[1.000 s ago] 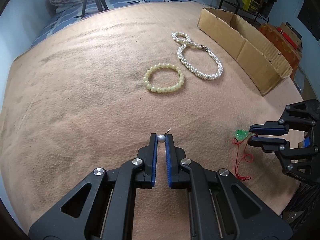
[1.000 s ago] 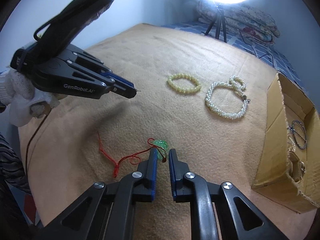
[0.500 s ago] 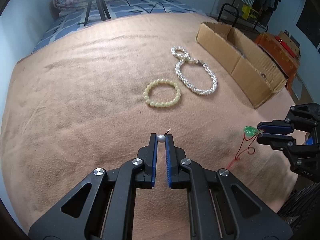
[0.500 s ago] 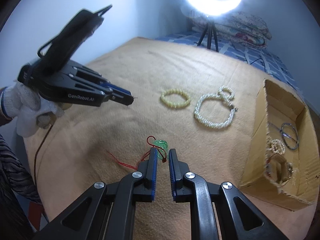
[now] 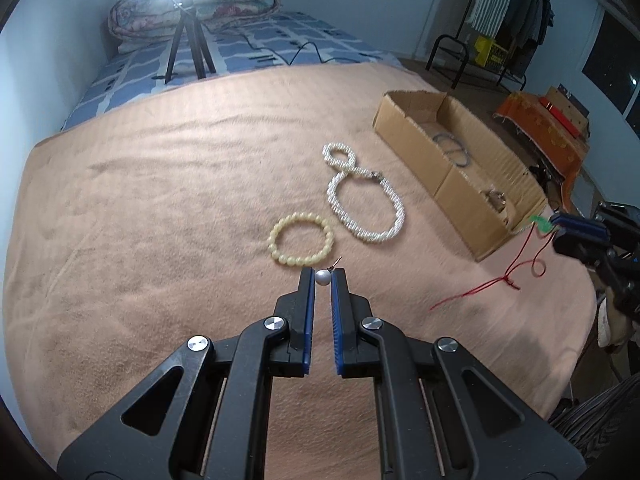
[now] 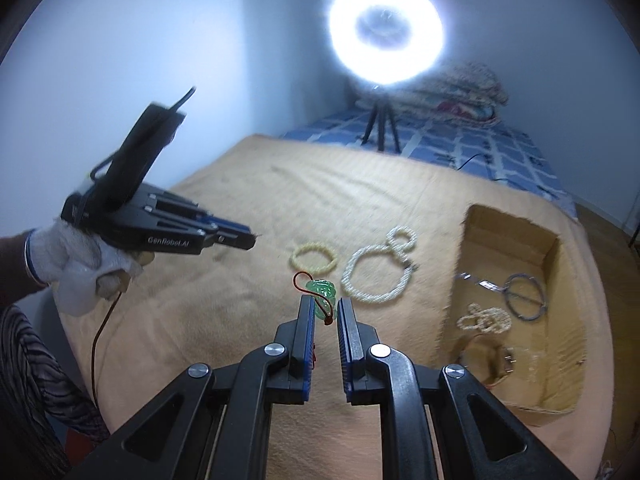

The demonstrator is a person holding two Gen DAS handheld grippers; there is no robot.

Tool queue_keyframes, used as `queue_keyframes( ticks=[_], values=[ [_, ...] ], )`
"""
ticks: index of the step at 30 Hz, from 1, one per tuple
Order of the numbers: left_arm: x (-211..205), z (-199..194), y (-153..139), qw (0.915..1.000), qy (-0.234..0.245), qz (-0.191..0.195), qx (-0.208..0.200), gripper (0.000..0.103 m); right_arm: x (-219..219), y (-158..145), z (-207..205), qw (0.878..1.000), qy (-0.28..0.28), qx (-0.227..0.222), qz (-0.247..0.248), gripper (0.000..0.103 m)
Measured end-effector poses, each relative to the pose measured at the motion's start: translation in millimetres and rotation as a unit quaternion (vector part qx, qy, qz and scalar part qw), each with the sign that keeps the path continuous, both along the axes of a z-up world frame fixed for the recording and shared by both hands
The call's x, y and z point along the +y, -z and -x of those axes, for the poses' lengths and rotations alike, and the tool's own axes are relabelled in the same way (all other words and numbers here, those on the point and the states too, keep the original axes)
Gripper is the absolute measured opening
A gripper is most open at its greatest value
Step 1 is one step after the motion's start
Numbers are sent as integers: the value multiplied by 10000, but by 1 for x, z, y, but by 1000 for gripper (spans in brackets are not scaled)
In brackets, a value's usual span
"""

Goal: Organize jewelry
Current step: 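Carry the stud in the left tool while the right tool carries the pendant into the box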

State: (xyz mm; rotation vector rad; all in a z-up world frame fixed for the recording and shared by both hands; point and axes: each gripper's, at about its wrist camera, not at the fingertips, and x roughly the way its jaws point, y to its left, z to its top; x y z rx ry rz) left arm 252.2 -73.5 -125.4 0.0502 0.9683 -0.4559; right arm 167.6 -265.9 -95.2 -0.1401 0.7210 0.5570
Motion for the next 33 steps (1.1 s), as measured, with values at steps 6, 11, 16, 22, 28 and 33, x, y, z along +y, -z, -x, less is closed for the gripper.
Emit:
queue_keyframes(
  ticks=[6, 11, 16, 22, 28, 33],
  values=[
    [-11, -3, -16, 9998, 32, 141, -151, 6, -30, -22, 1, 9990, 366, -223, -155, 9],
    [-27, -8, -26, 9994, 112, 214, -241, 6, -61, -38, -1, 9959, 773, -393, -257, 9],
    [-50, -10, -32, 9987, 291, 241, -332, 6, -98, -48, -3, 9902, 1252, -519, -336, 9],
    [-87, -16, -35, 9972, 525, 360, -381, 6, -129, -42, -9, 9833, 1731, -459, -318, 9],
    [-133, -30, -40, 9952, 770, 436, -420, 6, -147, -30, -15, 9788, 2002, -288, -312, 9],
    [-169, -52, -40, 9945, 850, 458, -403, 6, -153, -20, -18, 9770, 2110, -151, -279, 9]
  ],
)
